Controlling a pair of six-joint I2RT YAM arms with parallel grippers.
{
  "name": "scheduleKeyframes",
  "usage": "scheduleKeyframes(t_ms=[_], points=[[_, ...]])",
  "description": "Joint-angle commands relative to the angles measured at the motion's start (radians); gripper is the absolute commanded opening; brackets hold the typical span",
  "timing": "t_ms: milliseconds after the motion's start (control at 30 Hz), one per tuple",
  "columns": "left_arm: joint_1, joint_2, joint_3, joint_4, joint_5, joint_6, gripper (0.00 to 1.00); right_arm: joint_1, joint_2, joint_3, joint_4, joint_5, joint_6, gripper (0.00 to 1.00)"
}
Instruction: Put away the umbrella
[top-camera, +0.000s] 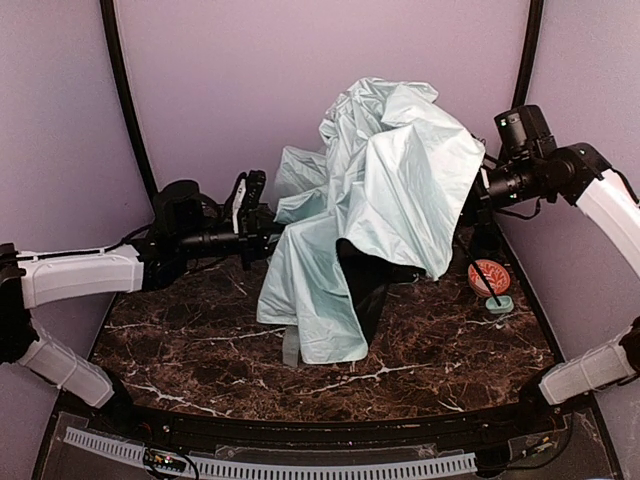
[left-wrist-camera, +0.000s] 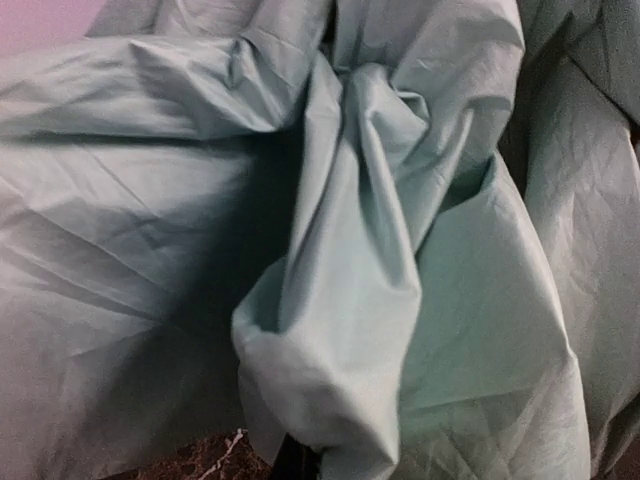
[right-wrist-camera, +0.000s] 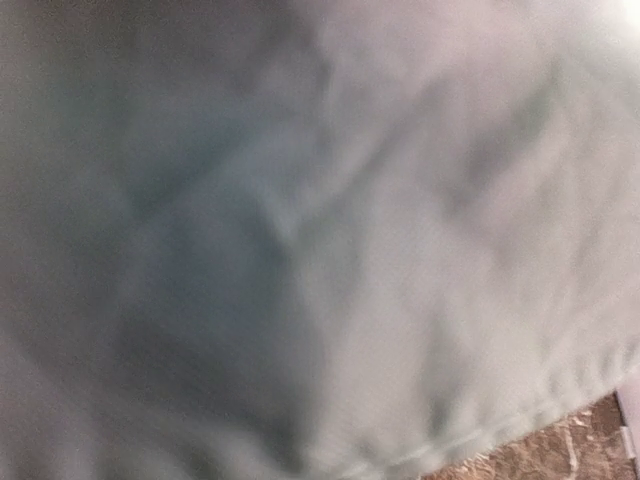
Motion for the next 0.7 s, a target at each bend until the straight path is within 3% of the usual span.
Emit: scheduleKeyframes(t_ms=[0,200,300,533,667], points=[[-0.062,0.058,-0.109,0.426,-0.041,-0.101,0.0,0.035,0.03,0.052,0.297,-0.134,0.202,0.0],[-0.2,0.138,-0.127,0.848,-0.252,-0.115,0.0,0.115,0.058,-0.034,0.532,-0.085,0.353,0.0],[-0.207,0.173,-0.136,1.051,-0.313,-0.216,0.0,0.135,0.076,-0.086,0.558,-0.038,0.369,0.0],[-0.246,0.358,-0.038,1.23,-0.254,-0.386,0.01,0.18,0.153,-0.11,0.514,-0.006,0.332,0.0],[-0.264,0.394,0.002,1.134,-0.263,-0.391,0.02,0.179,0.169,-0.091,0.468,0.037,0.303,0.0]])
